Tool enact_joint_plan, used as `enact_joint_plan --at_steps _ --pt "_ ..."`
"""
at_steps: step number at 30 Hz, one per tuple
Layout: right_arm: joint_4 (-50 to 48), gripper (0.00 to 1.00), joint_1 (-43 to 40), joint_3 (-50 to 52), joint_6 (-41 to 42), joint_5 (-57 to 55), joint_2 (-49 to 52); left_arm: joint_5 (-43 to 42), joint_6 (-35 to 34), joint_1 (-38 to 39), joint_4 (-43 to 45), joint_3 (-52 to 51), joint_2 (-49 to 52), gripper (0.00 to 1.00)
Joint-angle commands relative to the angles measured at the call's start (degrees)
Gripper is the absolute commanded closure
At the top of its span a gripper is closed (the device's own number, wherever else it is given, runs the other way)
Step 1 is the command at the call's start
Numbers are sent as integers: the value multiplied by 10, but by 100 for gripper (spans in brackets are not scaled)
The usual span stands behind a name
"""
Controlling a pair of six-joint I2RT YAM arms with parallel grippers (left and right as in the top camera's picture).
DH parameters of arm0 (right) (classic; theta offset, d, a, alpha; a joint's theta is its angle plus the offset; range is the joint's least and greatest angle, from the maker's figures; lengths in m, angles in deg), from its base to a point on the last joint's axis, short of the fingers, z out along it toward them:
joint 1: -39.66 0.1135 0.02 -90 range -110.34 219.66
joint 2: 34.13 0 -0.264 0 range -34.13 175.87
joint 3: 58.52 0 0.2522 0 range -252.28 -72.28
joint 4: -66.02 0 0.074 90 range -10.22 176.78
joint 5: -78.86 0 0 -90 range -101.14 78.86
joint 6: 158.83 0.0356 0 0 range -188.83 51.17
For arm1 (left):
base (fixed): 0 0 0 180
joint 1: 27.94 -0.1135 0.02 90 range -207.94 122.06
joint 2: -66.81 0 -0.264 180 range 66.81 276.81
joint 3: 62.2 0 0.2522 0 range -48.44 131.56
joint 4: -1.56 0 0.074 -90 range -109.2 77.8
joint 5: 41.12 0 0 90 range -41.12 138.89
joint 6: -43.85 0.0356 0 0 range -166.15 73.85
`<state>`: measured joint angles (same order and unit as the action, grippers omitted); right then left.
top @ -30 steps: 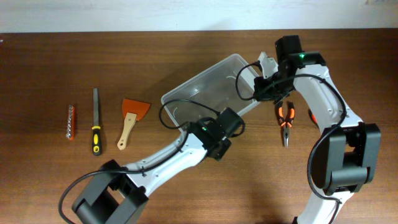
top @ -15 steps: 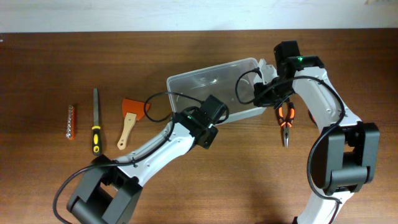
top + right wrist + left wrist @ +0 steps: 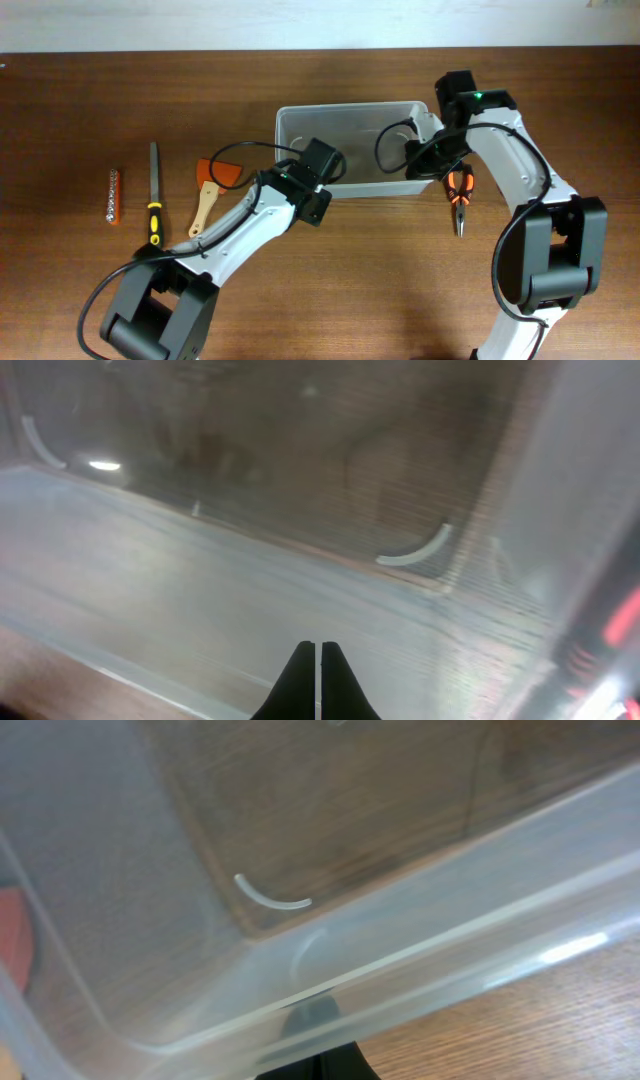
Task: Pack container
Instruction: 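Grip the container rims with both grippers and rotate it straight, then release the container and pull both grippers back outward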
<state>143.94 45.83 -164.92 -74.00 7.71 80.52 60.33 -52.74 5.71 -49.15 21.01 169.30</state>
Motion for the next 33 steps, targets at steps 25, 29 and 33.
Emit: enact_joint_plan --at_steps 25,29,33 --pt "-45 96 -59 -134 42 -48 -35 32 2 -62 -85 67 -265 78" --pt "-60 96 -93 -134 43 -47 -16 32 2 -104 -86 67 -293 77" --pt "-61 96 -108 -134 61 -45 15 31 2 -129 -90 67 -298 77"
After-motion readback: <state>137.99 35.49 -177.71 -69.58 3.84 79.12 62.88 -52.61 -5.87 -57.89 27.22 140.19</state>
